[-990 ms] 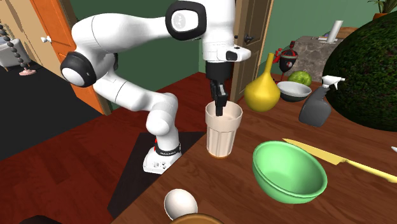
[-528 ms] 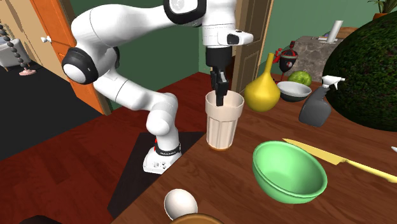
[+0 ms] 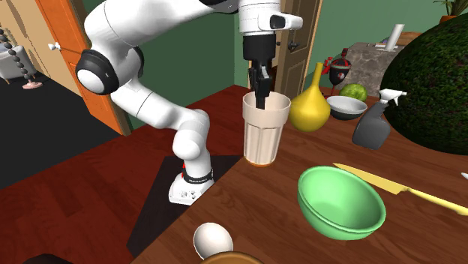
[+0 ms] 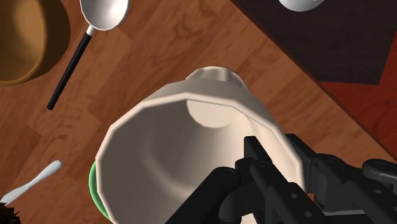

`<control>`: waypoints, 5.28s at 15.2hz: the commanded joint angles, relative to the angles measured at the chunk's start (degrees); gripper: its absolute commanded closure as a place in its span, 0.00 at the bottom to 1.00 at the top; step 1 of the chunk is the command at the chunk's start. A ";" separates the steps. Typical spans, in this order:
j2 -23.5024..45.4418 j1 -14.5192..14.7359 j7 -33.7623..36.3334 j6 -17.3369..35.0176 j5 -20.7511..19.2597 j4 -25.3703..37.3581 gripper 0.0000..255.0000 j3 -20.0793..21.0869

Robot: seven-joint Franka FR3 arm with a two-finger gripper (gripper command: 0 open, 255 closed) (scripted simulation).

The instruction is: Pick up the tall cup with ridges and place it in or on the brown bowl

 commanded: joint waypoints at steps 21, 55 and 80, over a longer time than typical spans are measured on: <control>12.03 1.60 -19.71 -5.68 -9.12 23.66 1.00 -17.24; 19.77 5.96 -36.67 9.26 -13.54 25.57 1.00 -42.10; 21.62 6.79 -37.83 4.62 -12.27 31.67 0.00 -41.45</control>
